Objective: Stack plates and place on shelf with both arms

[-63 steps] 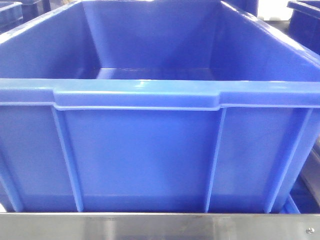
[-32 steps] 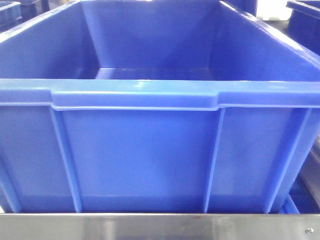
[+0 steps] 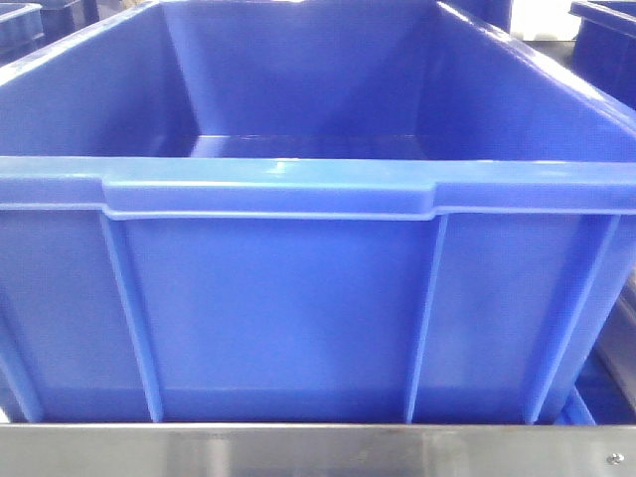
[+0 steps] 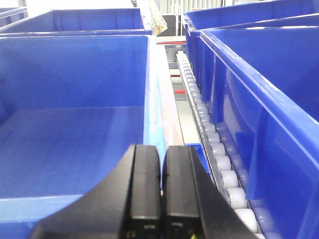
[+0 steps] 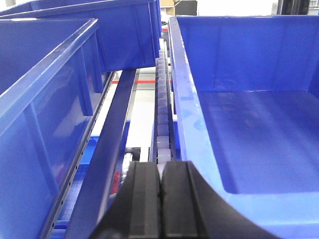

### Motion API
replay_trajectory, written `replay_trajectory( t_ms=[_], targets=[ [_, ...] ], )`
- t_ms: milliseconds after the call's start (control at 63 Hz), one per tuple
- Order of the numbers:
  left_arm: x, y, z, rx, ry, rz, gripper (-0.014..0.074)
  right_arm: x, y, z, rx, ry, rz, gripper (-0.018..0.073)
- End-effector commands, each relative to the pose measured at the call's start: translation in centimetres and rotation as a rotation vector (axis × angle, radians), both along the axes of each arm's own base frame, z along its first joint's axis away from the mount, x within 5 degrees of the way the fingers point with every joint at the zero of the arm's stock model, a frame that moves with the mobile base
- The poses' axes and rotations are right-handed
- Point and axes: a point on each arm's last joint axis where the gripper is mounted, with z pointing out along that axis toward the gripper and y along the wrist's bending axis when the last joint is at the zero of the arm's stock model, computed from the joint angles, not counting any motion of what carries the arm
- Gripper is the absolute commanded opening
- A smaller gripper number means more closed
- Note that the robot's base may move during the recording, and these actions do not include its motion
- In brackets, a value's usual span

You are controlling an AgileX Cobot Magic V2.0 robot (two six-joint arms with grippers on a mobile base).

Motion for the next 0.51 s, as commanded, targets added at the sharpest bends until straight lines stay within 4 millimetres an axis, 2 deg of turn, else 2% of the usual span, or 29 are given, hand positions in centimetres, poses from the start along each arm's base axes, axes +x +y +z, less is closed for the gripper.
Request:
replay_trajectory(
  t_ms=[0,492],
  targets=[
    [-0.14,0.04,0.17,-0.016,-0.087,-0.001,0.0084,-0.35,-0.17,1.48,-0.007,-0.129,-0.022,0.005],
    [-0.14,0.04,0.17,-0.016,-0.087,-0.001,0.0084,-0.35,-0.17,1.48,-0.007,-0.129,-0.022,0.005]
  ],
)
